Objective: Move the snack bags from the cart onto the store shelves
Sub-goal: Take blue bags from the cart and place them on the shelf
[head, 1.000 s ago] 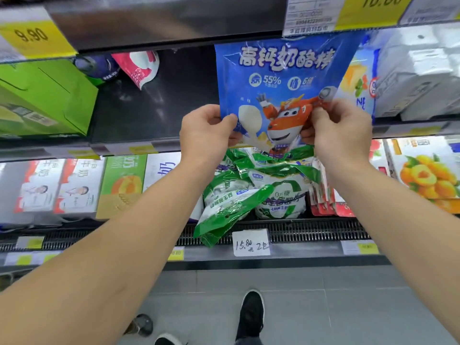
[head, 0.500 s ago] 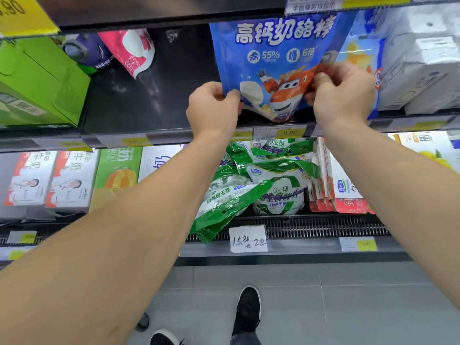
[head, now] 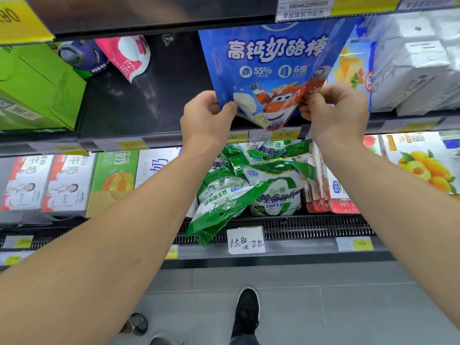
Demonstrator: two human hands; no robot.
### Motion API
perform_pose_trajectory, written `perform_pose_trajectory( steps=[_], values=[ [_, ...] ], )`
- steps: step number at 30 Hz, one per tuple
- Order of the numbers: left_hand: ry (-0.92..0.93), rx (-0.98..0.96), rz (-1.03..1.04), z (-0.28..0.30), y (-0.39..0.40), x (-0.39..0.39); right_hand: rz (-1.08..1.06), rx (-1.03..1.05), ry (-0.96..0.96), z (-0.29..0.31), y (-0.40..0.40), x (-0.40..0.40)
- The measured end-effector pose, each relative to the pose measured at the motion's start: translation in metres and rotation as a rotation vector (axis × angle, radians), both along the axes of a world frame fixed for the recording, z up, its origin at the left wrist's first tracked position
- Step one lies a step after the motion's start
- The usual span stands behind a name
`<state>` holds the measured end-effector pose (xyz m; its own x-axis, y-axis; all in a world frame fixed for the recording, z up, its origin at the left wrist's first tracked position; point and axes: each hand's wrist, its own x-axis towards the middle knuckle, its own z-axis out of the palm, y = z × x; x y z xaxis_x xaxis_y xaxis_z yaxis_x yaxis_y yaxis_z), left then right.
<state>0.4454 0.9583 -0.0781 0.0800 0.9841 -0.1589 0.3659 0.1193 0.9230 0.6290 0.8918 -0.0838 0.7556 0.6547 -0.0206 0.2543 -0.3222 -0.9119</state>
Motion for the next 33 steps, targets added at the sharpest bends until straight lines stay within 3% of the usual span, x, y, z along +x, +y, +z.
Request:
perform_pose_trajectory(
  steps=[14,19,23,27,33],
  values=[
    [-0.115,-0.047,-0.105,0.012,-0.018,-0.006,-0.036,-0.155,-0.179,0.014,0.004,-0.011],
    [-0.093,-0.049,-0.054,0.017,-0.024,-0.011,-0.043,-0.040,-0.151,0.017,-0.011,-0.019],
    [0.072,0.066,-0.018,0.017,-0.037,-0.020,0.093,-0.035,-0.162,0.012,-0.033,-0.032],
    [0.281,0.299,-0.311,0.010,-0.049,-0.025,0.325,-0.077,-0.300,0.006,-0.049,-0.043],
    [0.408,0.291,-0.441,0.008,-0.050,-0.023,0.418,-0.138,-0.353,0.010,-0.051,-0.049]
  ],
)
